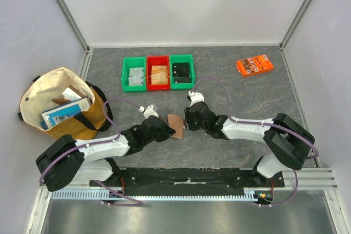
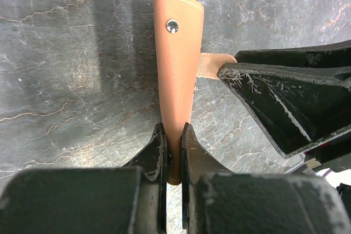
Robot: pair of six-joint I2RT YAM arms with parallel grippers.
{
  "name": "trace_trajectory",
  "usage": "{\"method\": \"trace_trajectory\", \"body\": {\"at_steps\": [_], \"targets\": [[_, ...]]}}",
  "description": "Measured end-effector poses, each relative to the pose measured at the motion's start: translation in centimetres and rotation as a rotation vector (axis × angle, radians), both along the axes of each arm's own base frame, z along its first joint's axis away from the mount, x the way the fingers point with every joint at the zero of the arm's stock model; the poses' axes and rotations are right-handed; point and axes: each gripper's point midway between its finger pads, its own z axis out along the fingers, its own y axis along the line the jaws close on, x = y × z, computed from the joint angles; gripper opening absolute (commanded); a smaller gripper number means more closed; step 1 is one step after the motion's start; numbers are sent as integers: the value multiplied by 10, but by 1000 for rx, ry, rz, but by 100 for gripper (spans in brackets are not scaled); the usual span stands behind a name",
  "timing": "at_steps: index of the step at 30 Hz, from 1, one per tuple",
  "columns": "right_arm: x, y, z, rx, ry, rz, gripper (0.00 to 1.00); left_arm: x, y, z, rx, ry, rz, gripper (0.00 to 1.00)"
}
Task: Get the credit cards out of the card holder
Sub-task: Open the card holder at the center of the board.
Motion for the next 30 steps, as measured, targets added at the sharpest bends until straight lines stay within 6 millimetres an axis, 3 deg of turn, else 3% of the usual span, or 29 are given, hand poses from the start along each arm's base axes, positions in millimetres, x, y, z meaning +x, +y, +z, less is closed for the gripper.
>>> {"method": "trace_trajectory", "body": {"at_steps": [2, 10, 14, 18, 21, 24, 30], "targets": [[1, -3, -3, -1, 9, -6, 35, 0, 0, 0, 0, 0, 0, 2], [1, -19, -18, 68, 85, -19, 1, 0, 0, -1, 2, 1, 1, 6], [2, -23, -21, 172, 139, -15, 0, 1, -1, -1, 4, 1, 2, 24], [2, -29, -22, 260, 182, -17, 0, 4, -2, -2, 34, 5, 3, 72], [4, -34, -18, 293, 190, -20, 0, 7, 3, -2, 86, 3, 3, 88], [4, -32, -7, 318, 172, -3, 0, 12, 4, 7, 140, -10, -8, 91], [6, -31, 10, 340, 131, 11, 0, 37, -16, 53, 238, -101, -61, 91]]}}
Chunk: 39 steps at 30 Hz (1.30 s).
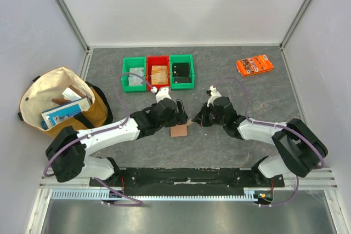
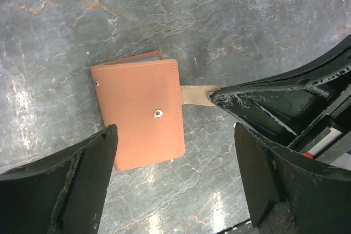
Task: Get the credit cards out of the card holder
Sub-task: Open the card holder at the center of the board.
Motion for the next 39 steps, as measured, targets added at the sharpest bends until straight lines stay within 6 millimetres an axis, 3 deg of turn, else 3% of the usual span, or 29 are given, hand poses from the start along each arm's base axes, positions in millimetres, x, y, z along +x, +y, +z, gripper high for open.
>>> {"method": "trace_trajectory", "body": {"at_steps": [5, 19, 24, 30, 39], "targets": [[1, -4, 2, -16, -14, -9, 0, 2, -14, -3, 134, -4, -63, 92], [4, -15, -7, -70, -9, -50, 0, -13, -22, -64, 433, 80, -168, 94], [6, -19, -14, -90, 2, -64, 0, -11, -17, -65, 476, 79, -160, 94], [5, -22, -21, -109, 18, -63, 0, -5, -27, -63, 505, 56, -159, 93], [4, -23, -26, -122, 24, -53, 0, -4, -15, -69, 589, 44, -136, 81]]}}
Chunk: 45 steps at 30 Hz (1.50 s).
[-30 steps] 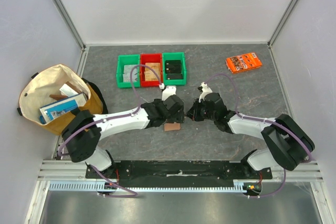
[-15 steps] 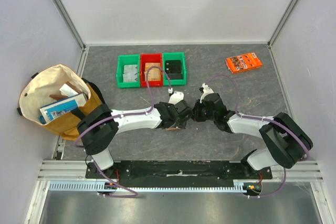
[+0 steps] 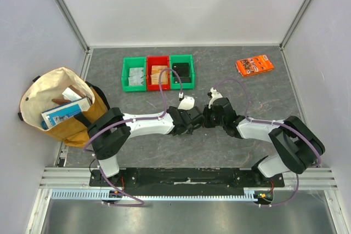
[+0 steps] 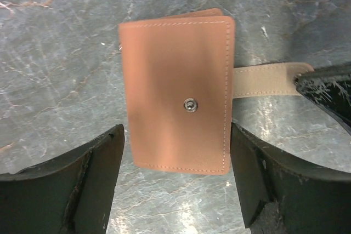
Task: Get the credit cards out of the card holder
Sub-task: Open the card holder at the center of the board.
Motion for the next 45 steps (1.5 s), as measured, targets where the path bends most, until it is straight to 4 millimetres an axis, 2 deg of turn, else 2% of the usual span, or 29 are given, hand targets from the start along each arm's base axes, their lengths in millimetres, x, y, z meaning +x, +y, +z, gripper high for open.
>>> {"method": "trace_trajectory", "body": {"at_steps": [4, 11, 15, 19, 24, 28, 32, 37, 41, 45], "targets": [[-2, 1, 0, 3, 1, 15, 0, 4, 8, 5, 26, -32, 17, 71], [-4, 1, -6, -15, 10, 38, 0, 9, 18, 35, -30, -94, 44, 60], [-6, 1, -11, -24, 26, 50, 0, 18, 29, 42, -47, -105, 81, 52], [-5, 2, -11, -29, 25, 60, 0, 29, 48, 36, -38, -102, 138, 49], [-4, 1, -12, -28, 29, 62, 0, 37, 85, 23, -28, -75, 222, 46], [-2, 0, -12, -27, 36, 67, 0, 31, 104, 3, -45, -19, 251, 35], [-1, 0, -12, -30, 39, 70, 0, 23, 107, -11, -71, 21, 247, 24], [-1, -1, -12, -40, 41, 75, 14, 24, 102, -11, -121, 17, 238, 7], [-3, -6, -13, -65, 50, 73, 31, 26, 92, -11, -179, 17, 219, 2], [-5, -11, -4, -88, 42, 69, 52, 22, 79, -10, -239, 33, 186, 2]]}}
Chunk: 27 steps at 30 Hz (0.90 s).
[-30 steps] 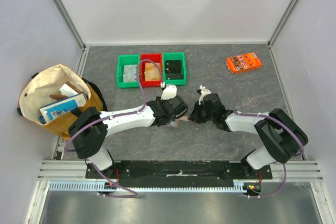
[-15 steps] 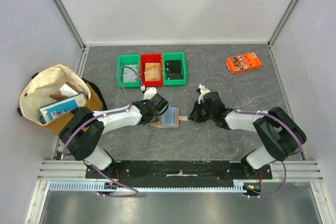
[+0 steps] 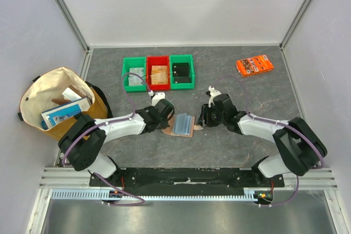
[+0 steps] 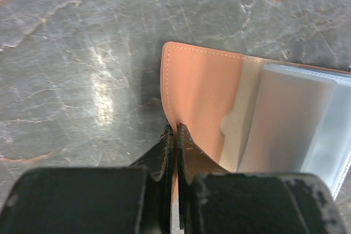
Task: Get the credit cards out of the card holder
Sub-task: Open the card holder at the center of the board, then remove the credit card from the card holder.
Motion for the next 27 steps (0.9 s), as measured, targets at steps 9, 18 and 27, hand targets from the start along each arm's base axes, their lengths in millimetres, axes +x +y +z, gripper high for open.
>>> {"method": "trace_trajectory", "body": {"at_steps": [9, 18, 27], "targets": [[14, 9, 78, 86, -163, 17, 38, -13, -21, 1, -55, 19, -61, 2], [6, 22, 61, 133, -89, 62, 27, -15, -25, 1, -62, 21, -65, 2], [-11, 32, 27, 135, 33, 109, 26, -17, -27, 1, -66, 23, -69, 2]]}}
